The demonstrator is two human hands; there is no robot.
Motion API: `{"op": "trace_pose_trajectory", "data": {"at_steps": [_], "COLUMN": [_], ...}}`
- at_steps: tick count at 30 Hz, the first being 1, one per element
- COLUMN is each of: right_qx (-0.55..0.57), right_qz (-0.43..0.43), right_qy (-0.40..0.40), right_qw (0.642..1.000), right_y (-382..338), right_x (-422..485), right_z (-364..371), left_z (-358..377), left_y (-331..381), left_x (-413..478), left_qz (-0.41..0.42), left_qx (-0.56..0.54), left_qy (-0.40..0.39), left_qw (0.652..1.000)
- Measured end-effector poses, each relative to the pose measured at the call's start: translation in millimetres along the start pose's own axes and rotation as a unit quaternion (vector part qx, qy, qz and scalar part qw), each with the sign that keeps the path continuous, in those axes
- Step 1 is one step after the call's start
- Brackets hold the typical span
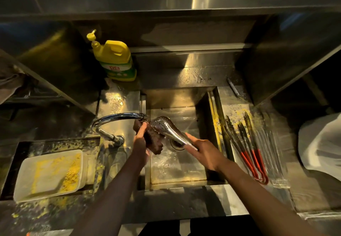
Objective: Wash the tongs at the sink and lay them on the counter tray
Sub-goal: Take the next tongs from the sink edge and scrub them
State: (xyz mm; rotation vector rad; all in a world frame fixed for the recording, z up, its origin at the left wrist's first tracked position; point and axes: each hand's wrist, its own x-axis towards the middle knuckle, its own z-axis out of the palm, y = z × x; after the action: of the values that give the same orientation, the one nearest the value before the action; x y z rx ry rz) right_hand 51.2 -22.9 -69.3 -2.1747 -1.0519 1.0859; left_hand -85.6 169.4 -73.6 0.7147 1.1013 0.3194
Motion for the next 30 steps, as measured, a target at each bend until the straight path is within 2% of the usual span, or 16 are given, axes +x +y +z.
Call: {"op": "trace_pose_trajectory", "data": {"at_steps": [4,7,10,12,16,18,21,24,27,30], "right_qx": [0.014,0.061,0.091,0.101,0.114,0.111,0.098,0.099,0.101,0.116], "right_qz": [-0.001,0.018,0.029,0.03,0.019,0.017,0.015,0.015,0.023,0.019], "right_qy": [-0.026,-0.035,-0.059,-0.081,-0.092,-0.088,-0.074,-0.067,-0.058,-0.029], "right_qw": [1.0,0.997,0.994,0.991,0.989,0.99,0.992,0.993,0.993,0.993], "right_y": [-8,-11,-14,-19,-27,-31,-39,-35,-31,-35], "right_x": [-6,-5,-7,-9,-13,-12,-8,-8,-10,-6], "right_z": [16,21,20,21,22,25,34,39,30,27], "left_z": [4,3,18,19,12,19,30,22,18,33], "left_y": [3,3,-4,-13,-30,-29,-28,-22,-24,-22], "left_x": [-9,-13,-14,-5,7,6,2,8,19,18], "left_qz": [-0.042,-0.063,-0.071,-0.081,-0.113,-0.119,-0.119,-0.08,-0.083,-0.084], "left_qx": [-0.123,-0.16,-0.073,-0.01,-0.021,0.014,-0.114,-0.066,0.075,-0.025], "left_qy": [-0.054,-0.041,0.006,0.087,0.124,0.139,0.091,0.042,0.056,0.061], "left_qw": [0.99,0.984,0.995,0.993,0.986,0.983,0.982,0.994,0.992,0.994]}}
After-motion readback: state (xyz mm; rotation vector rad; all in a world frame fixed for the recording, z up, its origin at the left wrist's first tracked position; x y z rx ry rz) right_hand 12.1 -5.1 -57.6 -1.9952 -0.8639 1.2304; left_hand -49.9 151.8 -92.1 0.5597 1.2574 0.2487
